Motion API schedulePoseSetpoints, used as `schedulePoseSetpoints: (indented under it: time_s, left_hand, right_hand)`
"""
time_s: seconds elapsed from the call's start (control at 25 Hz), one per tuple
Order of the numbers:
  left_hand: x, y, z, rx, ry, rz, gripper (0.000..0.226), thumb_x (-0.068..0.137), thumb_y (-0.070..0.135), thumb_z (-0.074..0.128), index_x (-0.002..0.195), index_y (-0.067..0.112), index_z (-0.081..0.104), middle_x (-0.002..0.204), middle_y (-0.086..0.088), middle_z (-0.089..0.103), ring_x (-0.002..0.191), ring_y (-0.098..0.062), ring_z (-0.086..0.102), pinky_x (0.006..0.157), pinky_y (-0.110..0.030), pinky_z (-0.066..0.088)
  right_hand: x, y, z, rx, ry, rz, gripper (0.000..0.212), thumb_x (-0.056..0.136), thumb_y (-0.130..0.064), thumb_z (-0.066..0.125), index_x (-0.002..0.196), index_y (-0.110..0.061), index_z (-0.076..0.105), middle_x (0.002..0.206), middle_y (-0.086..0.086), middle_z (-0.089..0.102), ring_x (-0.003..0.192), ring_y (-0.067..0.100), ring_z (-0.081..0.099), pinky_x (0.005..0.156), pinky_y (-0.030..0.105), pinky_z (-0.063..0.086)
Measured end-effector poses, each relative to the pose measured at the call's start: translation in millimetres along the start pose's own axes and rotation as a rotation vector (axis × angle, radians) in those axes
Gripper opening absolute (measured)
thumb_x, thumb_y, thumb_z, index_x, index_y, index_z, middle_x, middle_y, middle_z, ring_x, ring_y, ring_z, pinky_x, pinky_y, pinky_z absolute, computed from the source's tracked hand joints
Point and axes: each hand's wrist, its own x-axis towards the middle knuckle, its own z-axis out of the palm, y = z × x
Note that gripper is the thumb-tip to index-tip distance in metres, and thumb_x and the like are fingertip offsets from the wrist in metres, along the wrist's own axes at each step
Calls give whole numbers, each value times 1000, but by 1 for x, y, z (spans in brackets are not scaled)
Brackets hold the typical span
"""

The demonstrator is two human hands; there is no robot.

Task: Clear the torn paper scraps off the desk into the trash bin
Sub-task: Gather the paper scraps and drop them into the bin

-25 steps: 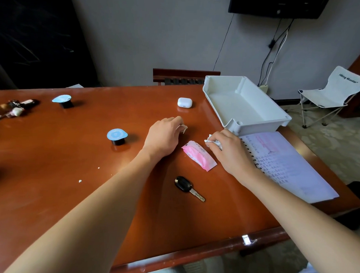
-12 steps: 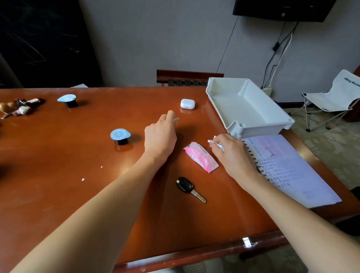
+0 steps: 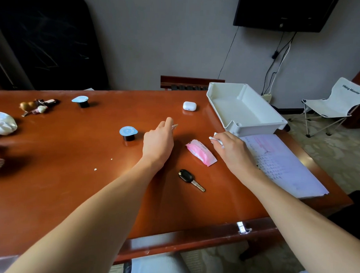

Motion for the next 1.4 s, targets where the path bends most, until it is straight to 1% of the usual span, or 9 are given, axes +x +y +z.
schedulePoseSetpoints:
  time_s: [0.16, 0.32, 0.48, 0.56, 0.64, 0.8, 0.88, 1.04, 1.4]
  left_hand:
    - [-15, -7, -10, -4, 12, 3, 14, 102, 20, 43, 110, 11, 49, 97, -9, 65, 71, -41, 62, 53, -37, 38]
    - [-31, -19, -21, -16, 39, 4, 16, 103, 23, 42, 108, 10, 49, 96, -9, 65, 70, -42, 61, 53, -37, 34]
    - [-45, -31, -39, -47, 79, -14, 14, 104, 23, 43, 107, 10, 48, 95, -8, 66, 60, -35, 53, 52, -33, 32]
    - [-51, -41, -50, -33, 91, -23, 14, 104, 22, 42, 108, 11, 49, 95, -10, 67, 63, -39, 57, 54, -34, 37]
    - [-57, -54, -63, -13, 106, -51, 12, 102, 19, 43, 110, 12, 48, 96, -13, 68, 71, -43, 61, 57, -37, 43]
    - [-70, -79, -89, -16, 150, -107, 9, 102, 19, 43, 108, 13, 47, 98, -8, 67, 77, -40, 62, 59, -37, 41]
    - [-81, -92, -103, -5, 190, -105, 13, 104, 25, 42, 108, 14, 47, 97, -7, 67, 74, -38, 62, 57, -38, 43]
    - [-106, -121, -133, 8, 276, -147, 15, 104, 25, 43, 107, 11, 49, 91, -6, 67, 64, -31, 58, 53, -35, 43]
    - [-168, -182, -205, 83, 384, -214, 16, 101, 22, 49, 114, 12, 53, 94, -9, 69, 66, -35, 63, 55, -40, 52]
  right_hand:
    - [3, -11, -13, 21, 48, -18, 15, 91, -14, 69, 100, -3, 69, 99, 12, 71, 84, 32, 69, 67, 33, 56]
    - [4, -28, -11, 38, 38, -72, 13, 90, -16, 69, 99, -7, 70, 101, 8, 70, 87, 32, 69, 67, 42, 59]
    - [8, -65, -8, 85, 47, -121, 10, 89, -15, 71, 97, -9, 71, 97, 5, 70, 85, 27, 67, 66, 23, 48]
    - [13, -85, -7, 99, 29, -168, 12, 90, -16, 70, 99, -7, 70, 93, 6, 69, 80, 22, 66, 61, 10, 38]
    - [19, -106, -3, 105, 4, -220, 15, 90, -16, 70, 100, -6, 68, 90, 7, 69, 78, 20, 66, 62, 6, 38]
    - [27, -139, 9, 142, 19, -332, 11, 88, -14, 72, 92, -5, 67, 83, 6, 66, 73, 22, 65, 61, 28, 56]
    - [30, -157, 14, 151, 24, -359, 11, 87, -13, 72, 91, -4, 67, 83, 7, 66, 73, 24, 65, 59, 35, 57]
    - [32, -199, 20, 215, 44, -430, 11, 86, -11, 73, 86, -3, 66, 81, 8, 66, 68, 27, 63, 54, 32, 52]
    - [34, -308, 34, 371, 6, -607, 10, 86, -10, 74, 85, -4, 66, 81, 6, 67, 71, 23, 66, 57, 32, 55]
